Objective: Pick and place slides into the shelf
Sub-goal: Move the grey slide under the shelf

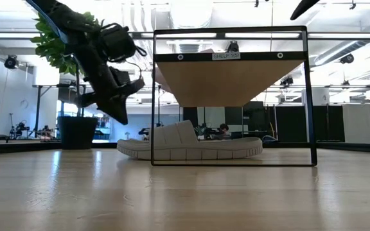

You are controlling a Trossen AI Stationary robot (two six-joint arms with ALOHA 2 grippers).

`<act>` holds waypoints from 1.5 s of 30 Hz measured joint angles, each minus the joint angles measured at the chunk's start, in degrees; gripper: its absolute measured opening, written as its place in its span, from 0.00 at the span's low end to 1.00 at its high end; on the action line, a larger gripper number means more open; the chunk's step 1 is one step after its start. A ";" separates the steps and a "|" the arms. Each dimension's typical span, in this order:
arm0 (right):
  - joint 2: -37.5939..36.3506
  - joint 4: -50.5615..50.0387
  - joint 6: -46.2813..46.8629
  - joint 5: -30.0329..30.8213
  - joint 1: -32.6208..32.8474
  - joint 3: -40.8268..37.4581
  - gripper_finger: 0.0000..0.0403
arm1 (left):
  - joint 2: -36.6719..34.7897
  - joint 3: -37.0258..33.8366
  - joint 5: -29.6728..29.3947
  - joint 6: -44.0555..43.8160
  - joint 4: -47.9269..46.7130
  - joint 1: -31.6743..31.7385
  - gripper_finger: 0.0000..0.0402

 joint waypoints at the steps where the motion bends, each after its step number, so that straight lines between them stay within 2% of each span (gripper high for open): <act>1: 0.00 -0.01 0.00 0.00 0.00 0.00 0.56 | -0.29 -0.53 0.37 1.38 0.18 0.01 0.00; 4: -0.02 0.00 -0.02 0.00 0.00 0.00 0.56 | -0.16 -2.56 2.88 11.86 4.07 0.01 0.00; 9: -0.07 0.04 -0.23 -0.75 -0.01 0.00 0.56 | 2.10 -6.45 8.69 40.87 12.49 -0.11 0.00; 12: -0.07 0.04 -0.38 -1.55 0.00 0.00 0.56 | 3.69 -6.81 7.91 48.94 14.02 0.80 0.00; 15: -0.07 0.11 0.04 -1.70 0.00 0.00 0.56 | 5.04 -6.86 7.50 49.65 16.10 2.97 0.00; 20: -0.07 0.12 0.17 -1.70 0.00 0.00 0.56 | 7.79 -6.86 10.26 53.24 15.84 5.72 0.00; 26: -0.07 -0.16 1.55 -1.65 -0.10 0.00 0.56 | 8.57 -6.84 17.31 56.12 12.81 6.77 0.00; 38: -0.07 -1.39 1.57 -1.05 -2.70 -0.09 0.56 | 16.61 0.21 17.54 57.01 14.67 9.08 0.00; 45: -0.07 -2.54 2.09 -1.11 -3.19 -0.11 0.56 | 16.60 2.94 20.38 56.82 14.94 6.55 0.00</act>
